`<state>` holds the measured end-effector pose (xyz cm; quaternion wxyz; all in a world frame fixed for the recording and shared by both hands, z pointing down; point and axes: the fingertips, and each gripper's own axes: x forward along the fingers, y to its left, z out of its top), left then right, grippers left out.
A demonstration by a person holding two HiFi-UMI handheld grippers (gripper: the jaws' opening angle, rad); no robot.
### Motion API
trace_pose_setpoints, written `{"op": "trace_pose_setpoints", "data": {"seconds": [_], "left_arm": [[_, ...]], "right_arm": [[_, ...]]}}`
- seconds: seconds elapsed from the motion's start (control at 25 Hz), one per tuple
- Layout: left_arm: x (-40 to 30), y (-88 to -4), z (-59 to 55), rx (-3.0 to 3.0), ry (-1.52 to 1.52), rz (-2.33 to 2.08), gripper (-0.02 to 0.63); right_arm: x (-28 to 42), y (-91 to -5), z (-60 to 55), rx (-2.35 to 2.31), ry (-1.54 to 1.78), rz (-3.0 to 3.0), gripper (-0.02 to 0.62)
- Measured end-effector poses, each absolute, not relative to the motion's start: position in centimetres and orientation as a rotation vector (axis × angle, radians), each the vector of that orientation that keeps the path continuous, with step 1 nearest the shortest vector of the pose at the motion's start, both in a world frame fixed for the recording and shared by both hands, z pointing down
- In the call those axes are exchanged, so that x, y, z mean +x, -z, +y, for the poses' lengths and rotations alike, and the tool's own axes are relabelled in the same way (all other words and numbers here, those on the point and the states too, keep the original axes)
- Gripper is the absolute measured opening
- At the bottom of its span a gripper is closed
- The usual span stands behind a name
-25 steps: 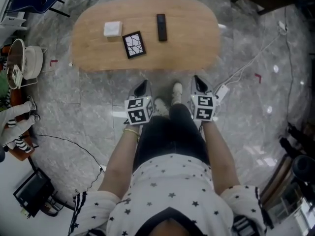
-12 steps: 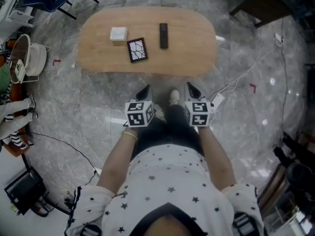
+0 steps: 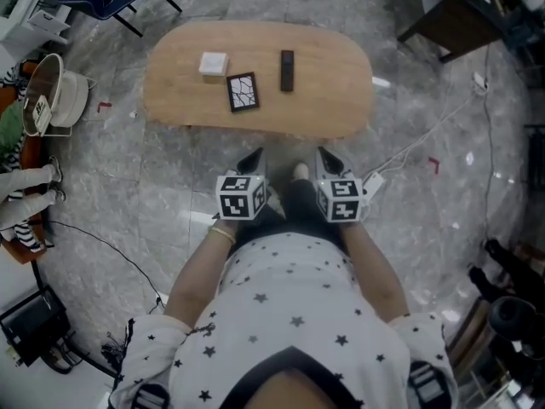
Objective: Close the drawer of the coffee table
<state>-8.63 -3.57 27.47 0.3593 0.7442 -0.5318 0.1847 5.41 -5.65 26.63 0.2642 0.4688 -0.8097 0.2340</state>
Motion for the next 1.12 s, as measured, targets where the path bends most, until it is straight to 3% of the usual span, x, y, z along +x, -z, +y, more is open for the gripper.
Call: {"op": "trace_pose_setpoints", "data": {"seconds": [1.12], "left_arm": [[-9.6, -23.5, -2.5, 1.993, -0.417, -1.404, 0.006]], "right_arm": [[2.8, -21.7, -3.9, 1.276, -0.583, -2.299, 0.008]]}}
